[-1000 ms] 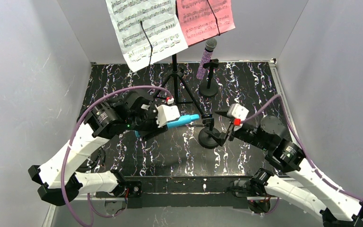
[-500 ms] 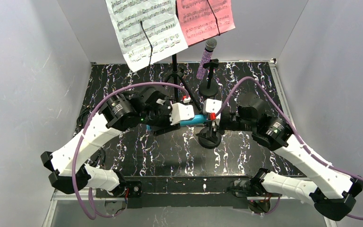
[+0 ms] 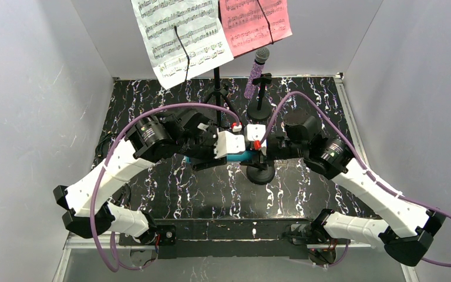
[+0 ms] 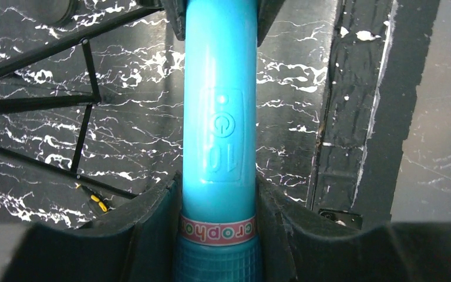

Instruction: Pack up the instrument practice props

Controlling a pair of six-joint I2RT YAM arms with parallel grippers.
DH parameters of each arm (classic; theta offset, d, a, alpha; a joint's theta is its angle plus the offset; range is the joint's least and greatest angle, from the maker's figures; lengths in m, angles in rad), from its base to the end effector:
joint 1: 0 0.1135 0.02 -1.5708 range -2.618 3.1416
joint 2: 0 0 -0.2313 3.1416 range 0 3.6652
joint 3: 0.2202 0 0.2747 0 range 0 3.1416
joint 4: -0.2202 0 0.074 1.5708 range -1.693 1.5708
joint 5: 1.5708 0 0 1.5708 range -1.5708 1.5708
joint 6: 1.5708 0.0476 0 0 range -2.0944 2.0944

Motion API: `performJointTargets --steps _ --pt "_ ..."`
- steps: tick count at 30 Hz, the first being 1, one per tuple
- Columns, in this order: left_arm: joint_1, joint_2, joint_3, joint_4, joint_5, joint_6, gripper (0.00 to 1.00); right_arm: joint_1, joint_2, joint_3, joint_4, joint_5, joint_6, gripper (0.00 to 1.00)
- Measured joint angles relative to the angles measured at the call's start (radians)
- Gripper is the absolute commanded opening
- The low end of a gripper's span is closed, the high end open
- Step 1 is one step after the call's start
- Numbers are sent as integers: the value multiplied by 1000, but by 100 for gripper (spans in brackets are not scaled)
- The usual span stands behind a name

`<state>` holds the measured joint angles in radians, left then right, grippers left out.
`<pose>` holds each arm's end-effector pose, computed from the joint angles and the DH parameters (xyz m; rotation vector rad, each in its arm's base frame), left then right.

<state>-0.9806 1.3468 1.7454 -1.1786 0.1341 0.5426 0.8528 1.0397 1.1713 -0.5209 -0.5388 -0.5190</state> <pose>0.1497 -0.2350 0.4131 1.6848 1.6706 -0.3705 0.1573 0.2171 0.3640 -1.5085 1.2752 0.7452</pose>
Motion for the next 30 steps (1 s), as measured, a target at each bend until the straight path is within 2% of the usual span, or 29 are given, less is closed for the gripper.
performJointTargets --steps 4,6,10,12,15,19,22,30 --pt "-3 -3 2 -13 23 8 6 -2 2 9 -24 -21 -18 2" --pt "-5 -6 2 -11 27 7 14 -2 1 11 -29 -25 -18 1" --pt "-5 -16 2 2 27 5 53 -1 -1 18 -30 -17 -17 1" --pt "-6 -29 -5 21 18 0 64 0 -11 18 -32 -3 -15 1" --pt "-5 -79 -30 86 -27 -12 76 0 -31 18 -64 48 -5 1" --pt "-4 -177 -90 174 -99 -32 83 0 -51 22 -95 135 15 1" --pt "-4 -264 -157 256 -148 -60 84 0 -63 30 -115 208 33 1" --pt "-4 -452 -420 446 -220 -214 93 0 -137 51 -138 534 128 1"
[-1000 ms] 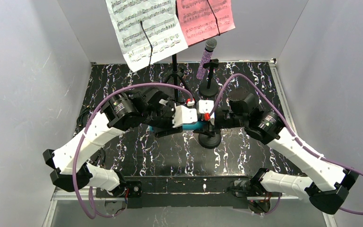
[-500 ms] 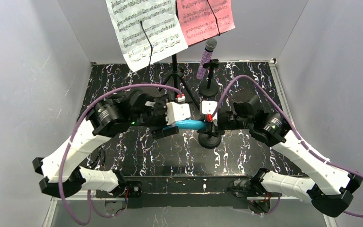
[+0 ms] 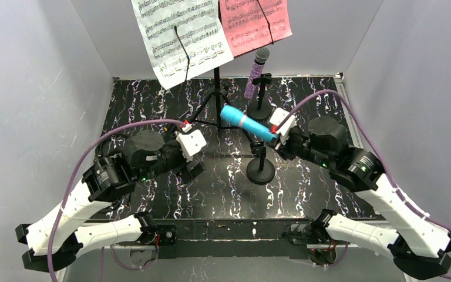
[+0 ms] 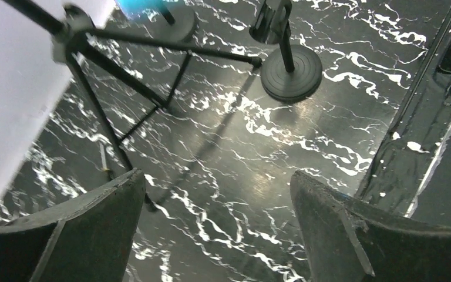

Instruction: Pack up the instrument practice props

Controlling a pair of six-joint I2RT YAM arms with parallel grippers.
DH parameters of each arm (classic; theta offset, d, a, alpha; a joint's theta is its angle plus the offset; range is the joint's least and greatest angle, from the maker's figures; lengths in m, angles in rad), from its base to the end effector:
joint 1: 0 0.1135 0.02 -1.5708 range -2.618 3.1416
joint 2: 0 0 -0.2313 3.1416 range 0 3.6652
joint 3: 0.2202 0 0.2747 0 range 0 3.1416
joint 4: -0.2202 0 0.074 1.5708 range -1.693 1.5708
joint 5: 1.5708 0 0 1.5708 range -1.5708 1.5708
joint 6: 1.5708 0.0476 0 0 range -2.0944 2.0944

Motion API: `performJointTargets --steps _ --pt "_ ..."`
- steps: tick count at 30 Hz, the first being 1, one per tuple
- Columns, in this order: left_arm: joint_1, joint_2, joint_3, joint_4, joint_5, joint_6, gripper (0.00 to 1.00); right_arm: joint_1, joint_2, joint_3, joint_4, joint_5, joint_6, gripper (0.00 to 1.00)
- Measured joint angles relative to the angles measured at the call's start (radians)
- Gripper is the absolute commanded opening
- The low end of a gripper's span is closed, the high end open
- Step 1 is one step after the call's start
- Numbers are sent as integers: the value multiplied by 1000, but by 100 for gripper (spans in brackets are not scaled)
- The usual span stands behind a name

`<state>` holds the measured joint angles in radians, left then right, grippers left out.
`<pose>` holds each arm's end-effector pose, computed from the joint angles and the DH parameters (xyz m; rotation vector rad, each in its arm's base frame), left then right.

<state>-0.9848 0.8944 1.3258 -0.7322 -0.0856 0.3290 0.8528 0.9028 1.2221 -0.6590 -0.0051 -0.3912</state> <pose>0.1193 -0.1724 0.4245 1.1047 1.5300 -0.3711 0.1492 0.1712 0.3957 -1.1233 1.5609 0.3159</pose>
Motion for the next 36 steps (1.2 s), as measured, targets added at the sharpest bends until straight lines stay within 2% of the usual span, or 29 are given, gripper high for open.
performJointTargets --steps 5,12,18,21,28,31,36 --pt "0 -106 -187 62 -31 -125 96 0 -92 -28 14 227 77 1" --pt "0 -268 -414 175 -146 -269 98 0 -159 -175 79 541 150 1" --pt "2 -306 -540 275 -248 -342 98 -23 -142 -307 174 673 164 1" --pt "8 -307 -581 311 -302 -355 98 -124 -108 -353 238 636 180 1" --pt "36 -345 -678 410 -403 -357 98 -636 50 -430 419 307 258 1" --pt "58 -373 -708 437 -420 -350 98 -755 162 -433 502 196 280 1" --pt "100 -400 -777 510 -423 -311 98 -874 385 -433 691 68 283 1"
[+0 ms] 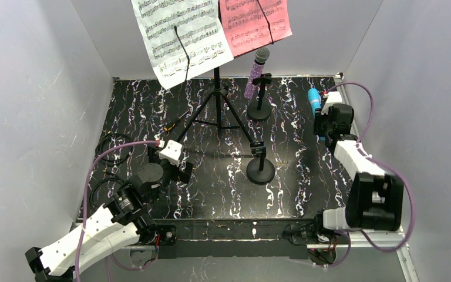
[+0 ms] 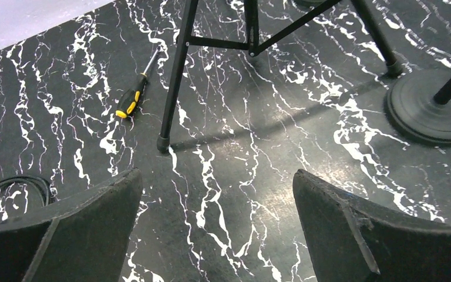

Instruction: Pack up the instrument practice props

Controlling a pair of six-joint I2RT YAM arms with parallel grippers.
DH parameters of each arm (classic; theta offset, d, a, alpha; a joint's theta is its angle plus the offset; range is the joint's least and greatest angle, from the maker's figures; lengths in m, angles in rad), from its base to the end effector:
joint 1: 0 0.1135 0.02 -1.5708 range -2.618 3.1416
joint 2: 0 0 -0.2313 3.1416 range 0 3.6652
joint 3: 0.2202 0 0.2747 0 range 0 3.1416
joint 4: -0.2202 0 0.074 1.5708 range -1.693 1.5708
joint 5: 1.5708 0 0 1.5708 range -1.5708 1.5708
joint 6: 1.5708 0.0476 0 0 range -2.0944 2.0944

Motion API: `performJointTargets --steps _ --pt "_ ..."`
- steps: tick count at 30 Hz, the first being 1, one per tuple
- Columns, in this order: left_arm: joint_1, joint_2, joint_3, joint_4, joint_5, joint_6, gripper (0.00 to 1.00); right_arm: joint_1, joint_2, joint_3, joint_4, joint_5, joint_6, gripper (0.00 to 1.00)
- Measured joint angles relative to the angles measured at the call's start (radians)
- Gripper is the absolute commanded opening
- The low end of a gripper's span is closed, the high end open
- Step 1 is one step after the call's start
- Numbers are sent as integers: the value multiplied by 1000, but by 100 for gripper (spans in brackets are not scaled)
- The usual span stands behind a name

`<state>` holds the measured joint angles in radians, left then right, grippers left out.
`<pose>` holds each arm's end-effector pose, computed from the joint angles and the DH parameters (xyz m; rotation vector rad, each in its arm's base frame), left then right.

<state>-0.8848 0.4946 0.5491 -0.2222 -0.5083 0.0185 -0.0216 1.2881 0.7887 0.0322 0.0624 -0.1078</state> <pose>0.1413 -0.1360 0.2785 0.4018 1.6736 -0.1998 0.3279 -0.0101 0.2052 -0.0487 2.0395 -0.1447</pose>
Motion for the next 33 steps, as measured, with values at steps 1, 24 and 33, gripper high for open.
performJointTargets --steps 1,24,33 --pt "5 3 -10 11 0 6 98 -19 39 0 27 -19 -1 1" --pt "35 159 -53 153 52 84 98 -176 651 322 126 -275 -38 30" --pt "35 163 -53 154 58 93 98 -175 656 354 52 -247 -53 44"
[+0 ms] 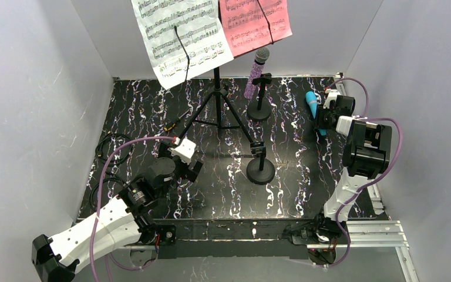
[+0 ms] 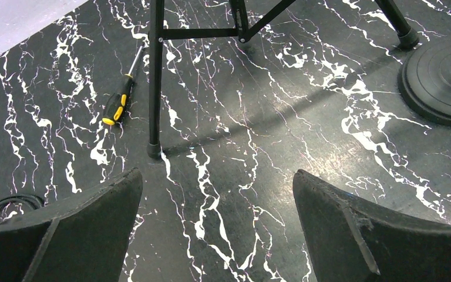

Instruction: Pack up the instrument practice props

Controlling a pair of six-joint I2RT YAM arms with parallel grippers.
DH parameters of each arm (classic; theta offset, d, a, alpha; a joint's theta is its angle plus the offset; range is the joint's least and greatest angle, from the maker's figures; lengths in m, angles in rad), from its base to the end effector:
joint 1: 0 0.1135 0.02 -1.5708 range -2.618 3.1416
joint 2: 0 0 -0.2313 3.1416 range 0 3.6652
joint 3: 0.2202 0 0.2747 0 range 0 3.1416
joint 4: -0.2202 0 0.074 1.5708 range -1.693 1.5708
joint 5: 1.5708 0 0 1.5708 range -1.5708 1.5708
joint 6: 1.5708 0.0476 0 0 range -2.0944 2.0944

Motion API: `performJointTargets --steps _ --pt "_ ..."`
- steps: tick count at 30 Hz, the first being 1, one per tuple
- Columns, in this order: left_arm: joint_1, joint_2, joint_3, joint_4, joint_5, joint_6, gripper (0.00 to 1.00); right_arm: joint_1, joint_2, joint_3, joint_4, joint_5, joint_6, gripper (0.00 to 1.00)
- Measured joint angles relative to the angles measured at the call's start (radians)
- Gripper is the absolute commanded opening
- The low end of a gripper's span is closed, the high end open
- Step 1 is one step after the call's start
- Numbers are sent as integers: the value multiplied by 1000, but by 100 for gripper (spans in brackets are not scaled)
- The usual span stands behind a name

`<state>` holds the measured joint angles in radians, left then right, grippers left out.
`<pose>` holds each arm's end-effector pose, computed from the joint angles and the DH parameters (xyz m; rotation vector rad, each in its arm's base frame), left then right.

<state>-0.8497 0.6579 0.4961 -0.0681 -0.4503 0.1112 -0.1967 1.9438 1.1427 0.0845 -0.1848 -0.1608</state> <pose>0.1641 -0.1553 0.2443 0.5271 1.6993 -0.1271 0.4185 -0.0745 0.0988 -0.0550 2.2721 0.0233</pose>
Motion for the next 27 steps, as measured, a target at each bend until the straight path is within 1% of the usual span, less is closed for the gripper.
performJointTargets --steps 10,15,17,23,27 --pt "0 9 0 -2 23 0 98 1 0 10 -26 19 -2 59" --pt "0 12 3 -8 26 1 98 3 0 14 -34 32 -4 60" --pt "0 14 3 -10 28 1 98 4 0 14 -35 34 -4 63" --pt "0 14 3 -16 29 1 98 8 -3 14 -38 28 -2 74" --pt "0 14 3 -16 29 2 98 8 -11 14 -54 31 0 79"
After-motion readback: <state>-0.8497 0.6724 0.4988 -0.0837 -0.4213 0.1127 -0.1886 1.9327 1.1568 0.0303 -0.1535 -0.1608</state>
